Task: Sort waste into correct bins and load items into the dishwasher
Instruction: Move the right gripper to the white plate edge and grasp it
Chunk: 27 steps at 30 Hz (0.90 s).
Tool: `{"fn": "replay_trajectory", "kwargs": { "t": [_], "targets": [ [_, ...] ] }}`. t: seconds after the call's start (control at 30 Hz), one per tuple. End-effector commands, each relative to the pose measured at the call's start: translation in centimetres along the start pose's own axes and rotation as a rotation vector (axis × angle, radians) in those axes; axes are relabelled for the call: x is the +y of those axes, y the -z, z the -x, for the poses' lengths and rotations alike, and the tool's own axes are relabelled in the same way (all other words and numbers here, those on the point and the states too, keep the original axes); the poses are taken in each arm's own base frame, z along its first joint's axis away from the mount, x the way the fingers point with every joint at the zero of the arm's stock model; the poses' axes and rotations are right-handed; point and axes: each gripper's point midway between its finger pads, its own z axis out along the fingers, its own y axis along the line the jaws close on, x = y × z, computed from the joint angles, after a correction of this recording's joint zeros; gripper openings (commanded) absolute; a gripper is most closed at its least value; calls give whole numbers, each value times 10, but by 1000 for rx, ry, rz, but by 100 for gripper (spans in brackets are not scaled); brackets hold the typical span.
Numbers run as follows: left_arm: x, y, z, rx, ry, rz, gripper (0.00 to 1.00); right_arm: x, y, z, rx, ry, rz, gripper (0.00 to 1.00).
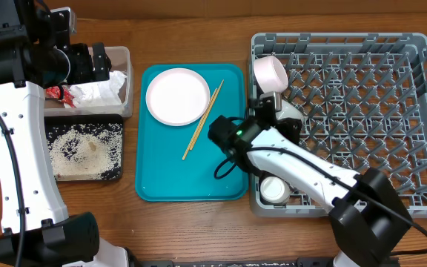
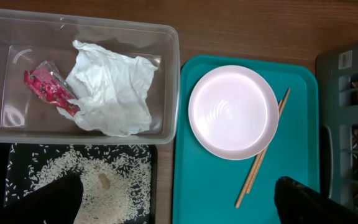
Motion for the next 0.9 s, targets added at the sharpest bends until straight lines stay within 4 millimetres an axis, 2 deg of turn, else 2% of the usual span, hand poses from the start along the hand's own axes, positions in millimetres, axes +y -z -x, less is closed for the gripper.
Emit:
{"fn": "replay_trajectory", "kwargs": {
  "t": [0.0, 0.07, 0.17, 0.27, 0.3, 0.5, 0.63, 0.8, 0.87],
  "targets": [
    [0, 0, 1, 0, 13, 2, 100, 10, 13, 5, 20, -21, 69, 43],
    [0, 0, 1, 0, 13, 2, 100, 9, 18, 10, 27, -33, 89, 54],
    [0, 0, 1, 0, 13, 2, 100, 8, 29, 21, 46, -68, 140, 62],
    [0, 0, 1, 0, 13, 2, 100, 11, 44, 39, 72, -142, 241, 92],
    [0, 0, 1, 0, 13, 2, 100, 12, 49, 44, 78, -164, 270, 99],
    [0, 0, 1, 0, 13, 2, 100, 28, 81, 79, 95, -310, 502, 100],
    [0, 0, 1, 0, 13, 2, 100, 54, 96, 101, 63, -334, 663, 99],
    [0, 0, 1, 0, 13, 2, 100, 68, 109, 140, -28, -471, 779, 87],
    [0, 0, 1, 0, 13, 2, 100, 83, 112, 155, -69, -528, 833, 79]
  ]
}}
